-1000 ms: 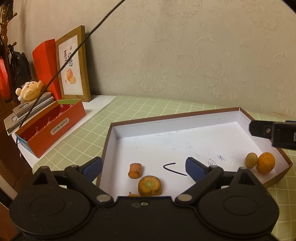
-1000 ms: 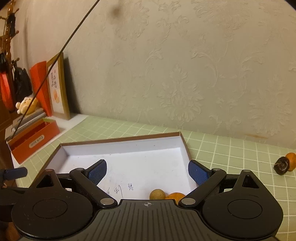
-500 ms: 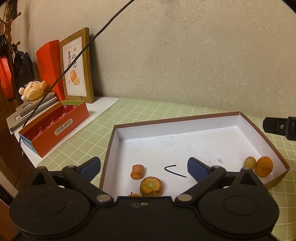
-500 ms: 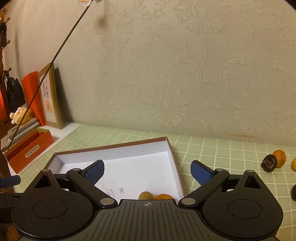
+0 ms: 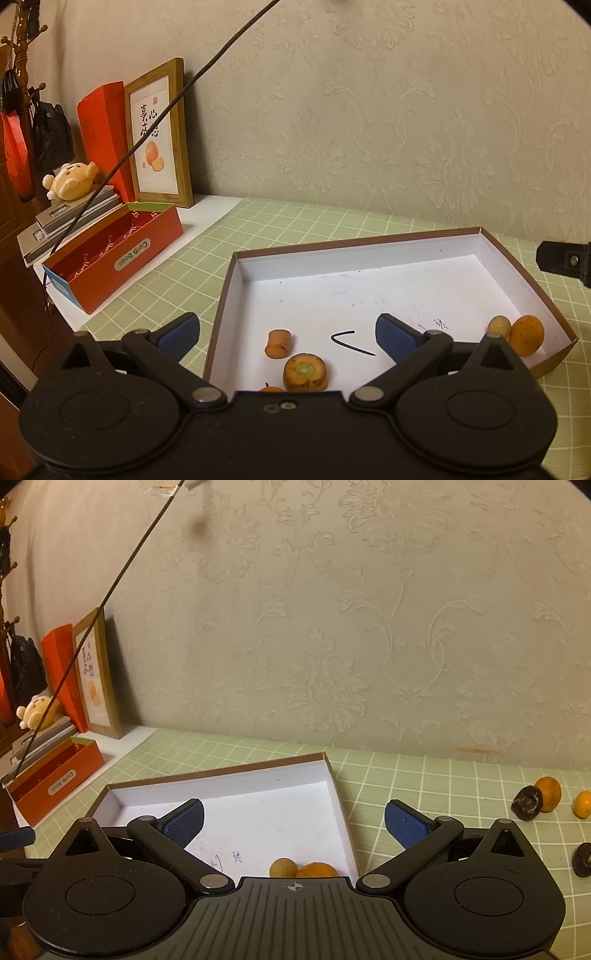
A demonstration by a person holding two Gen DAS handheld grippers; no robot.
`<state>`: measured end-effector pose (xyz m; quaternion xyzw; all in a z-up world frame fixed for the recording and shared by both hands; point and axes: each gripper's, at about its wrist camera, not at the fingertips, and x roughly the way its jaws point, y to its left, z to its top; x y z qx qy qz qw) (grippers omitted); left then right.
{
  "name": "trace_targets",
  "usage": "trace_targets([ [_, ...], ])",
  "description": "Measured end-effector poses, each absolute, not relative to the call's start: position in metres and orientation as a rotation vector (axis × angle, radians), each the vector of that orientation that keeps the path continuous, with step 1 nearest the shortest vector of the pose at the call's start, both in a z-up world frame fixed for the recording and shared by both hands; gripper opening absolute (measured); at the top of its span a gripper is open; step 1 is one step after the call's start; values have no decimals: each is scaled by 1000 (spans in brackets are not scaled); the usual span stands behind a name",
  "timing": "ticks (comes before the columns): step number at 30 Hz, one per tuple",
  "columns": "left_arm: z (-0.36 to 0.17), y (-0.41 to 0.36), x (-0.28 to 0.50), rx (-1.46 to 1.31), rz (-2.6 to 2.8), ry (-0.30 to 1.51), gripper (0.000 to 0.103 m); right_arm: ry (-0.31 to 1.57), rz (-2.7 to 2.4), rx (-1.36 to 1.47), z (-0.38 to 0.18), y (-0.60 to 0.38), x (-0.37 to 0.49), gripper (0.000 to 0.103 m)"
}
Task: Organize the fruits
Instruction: 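Open both tools to drop the carrot slice and kumquat into the box, then move both open tools back toward the fruits near the thermos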
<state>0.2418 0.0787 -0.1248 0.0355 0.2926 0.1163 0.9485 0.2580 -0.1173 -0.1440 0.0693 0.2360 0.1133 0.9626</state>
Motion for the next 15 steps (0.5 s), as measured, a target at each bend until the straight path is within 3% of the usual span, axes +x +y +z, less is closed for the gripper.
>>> trace_targets([
  [15,-111,60,234,111,204,567,96,448,210,152,-134,-137,241,103],
])
